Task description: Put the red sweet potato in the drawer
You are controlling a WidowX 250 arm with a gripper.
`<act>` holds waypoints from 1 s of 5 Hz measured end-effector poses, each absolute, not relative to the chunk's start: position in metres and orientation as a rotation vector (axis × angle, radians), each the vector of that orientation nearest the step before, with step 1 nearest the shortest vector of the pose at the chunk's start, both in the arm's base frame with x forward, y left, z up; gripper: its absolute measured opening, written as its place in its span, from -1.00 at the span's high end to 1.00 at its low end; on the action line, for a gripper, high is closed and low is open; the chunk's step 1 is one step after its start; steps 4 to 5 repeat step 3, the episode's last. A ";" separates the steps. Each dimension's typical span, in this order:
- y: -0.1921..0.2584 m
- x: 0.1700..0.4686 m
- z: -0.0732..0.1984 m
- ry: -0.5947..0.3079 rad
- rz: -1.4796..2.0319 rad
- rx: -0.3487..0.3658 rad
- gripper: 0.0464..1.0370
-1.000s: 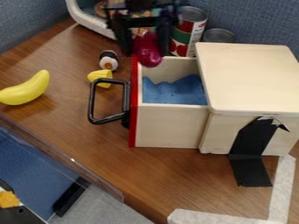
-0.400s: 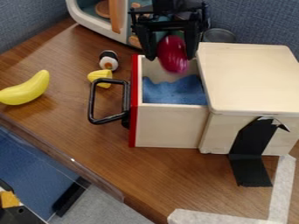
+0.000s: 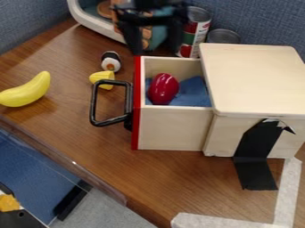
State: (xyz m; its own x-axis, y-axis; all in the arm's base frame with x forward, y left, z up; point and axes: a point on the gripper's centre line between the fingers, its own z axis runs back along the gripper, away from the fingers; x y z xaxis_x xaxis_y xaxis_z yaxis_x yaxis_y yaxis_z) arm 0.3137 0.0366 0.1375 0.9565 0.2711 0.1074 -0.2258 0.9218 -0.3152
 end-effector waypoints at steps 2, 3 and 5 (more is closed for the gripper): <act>0.081 0.290 0.144 -0.231 0.094 -0.245 -0.93; 0.101 0.276 0.135 -0.171 -0.026 -0.110 -0.93; 0.101 0.276 0.135 -0.171 -0.026 -0.110 -0.93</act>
